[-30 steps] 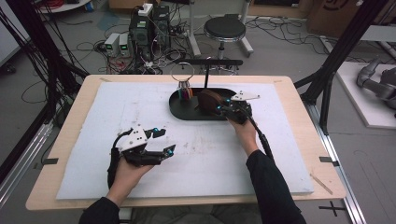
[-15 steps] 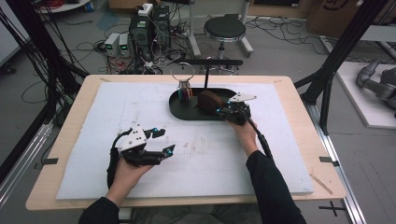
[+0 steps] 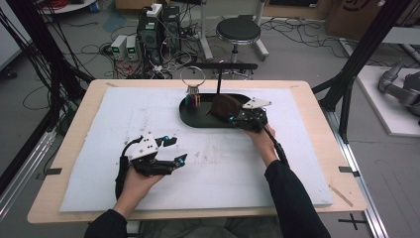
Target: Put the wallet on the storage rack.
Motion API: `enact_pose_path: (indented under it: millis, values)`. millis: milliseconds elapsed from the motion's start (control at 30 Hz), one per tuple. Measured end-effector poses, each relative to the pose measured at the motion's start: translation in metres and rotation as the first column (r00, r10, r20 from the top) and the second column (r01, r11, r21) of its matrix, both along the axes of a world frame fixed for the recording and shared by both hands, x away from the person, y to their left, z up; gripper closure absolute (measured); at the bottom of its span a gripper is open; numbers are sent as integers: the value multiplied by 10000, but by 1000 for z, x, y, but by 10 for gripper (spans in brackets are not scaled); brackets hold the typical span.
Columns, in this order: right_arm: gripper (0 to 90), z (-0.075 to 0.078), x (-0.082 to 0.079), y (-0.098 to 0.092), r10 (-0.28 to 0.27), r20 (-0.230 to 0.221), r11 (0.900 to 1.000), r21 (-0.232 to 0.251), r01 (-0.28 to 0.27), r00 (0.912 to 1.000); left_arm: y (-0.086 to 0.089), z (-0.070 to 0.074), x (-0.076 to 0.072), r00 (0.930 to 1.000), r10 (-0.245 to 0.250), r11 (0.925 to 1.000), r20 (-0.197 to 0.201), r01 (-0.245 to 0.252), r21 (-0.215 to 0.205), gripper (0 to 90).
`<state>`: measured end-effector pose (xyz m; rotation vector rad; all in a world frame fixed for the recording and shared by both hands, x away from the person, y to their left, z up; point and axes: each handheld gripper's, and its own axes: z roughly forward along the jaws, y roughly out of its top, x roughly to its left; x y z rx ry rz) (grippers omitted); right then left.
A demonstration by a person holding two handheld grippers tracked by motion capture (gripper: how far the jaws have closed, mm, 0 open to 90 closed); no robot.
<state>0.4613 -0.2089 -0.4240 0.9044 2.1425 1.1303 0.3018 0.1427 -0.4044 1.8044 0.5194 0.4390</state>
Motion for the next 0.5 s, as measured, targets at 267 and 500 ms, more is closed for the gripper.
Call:
enact_pose_path:
  millis: [267,500]
  values:
    - [368,12,-7,-6,163,-93,9995,266,-161,9998,2,1,-1,9999,89,10000,68,-89,2,326]
    - [359,31,-26,-17,737,-132,9954,620,-728,9972,7,3,0,9996,269,9996,91,-268,-70,318]
